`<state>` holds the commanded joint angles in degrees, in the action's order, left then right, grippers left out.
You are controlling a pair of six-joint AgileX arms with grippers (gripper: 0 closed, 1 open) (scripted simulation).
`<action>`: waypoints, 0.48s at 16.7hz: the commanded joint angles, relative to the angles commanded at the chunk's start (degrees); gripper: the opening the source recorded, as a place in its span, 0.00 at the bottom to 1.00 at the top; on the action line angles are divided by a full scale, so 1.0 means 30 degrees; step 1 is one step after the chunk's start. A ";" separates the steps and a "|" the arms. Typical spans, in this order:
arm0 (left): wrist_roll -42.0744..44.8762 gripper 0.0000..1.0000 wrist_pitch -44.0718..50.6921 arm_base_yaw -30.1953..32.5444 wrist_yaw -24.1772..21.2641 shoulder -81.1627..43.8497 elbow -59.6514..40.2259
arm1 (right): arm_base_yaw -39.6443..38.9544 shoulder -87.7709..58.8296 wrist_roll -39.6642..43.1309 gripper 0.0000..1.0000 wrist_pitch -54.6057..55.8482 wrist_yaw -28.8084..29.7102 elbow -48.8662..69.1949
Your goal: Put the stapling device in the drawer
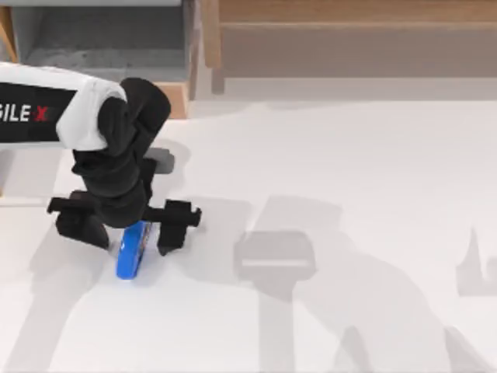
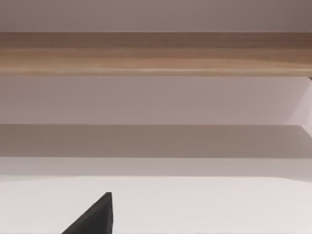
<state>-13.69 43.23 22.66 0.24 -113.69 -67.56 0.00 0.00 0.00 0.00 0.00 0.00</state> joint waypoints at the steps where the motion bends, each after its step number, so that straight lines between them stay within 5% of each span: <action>1: 0.0000 0.32 0.0000 0.0000 0.0000 0.0000 0.0000 | 0.0000 0.0000 0.0000 1.00 0.0000 0.0000 0.0000; 5: 0.0000 0.02 0.0000 0.0000 0.0000 0.0000 0.0000 | 0.0000 0.0000 0.0000 1.00 0.0000 0.0000 0.0000; 8: 0.0000 0.00 0.0000 0.0000 0.0000 0.0000 0.0000 | 0.0000 0.0000 0.0000 1.00 0.0000 0.0000 0.0000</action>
<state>-13.69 43.23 22.66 0.24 -113.69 -67.56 0.00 0.00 0.00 0.00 0.00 0.00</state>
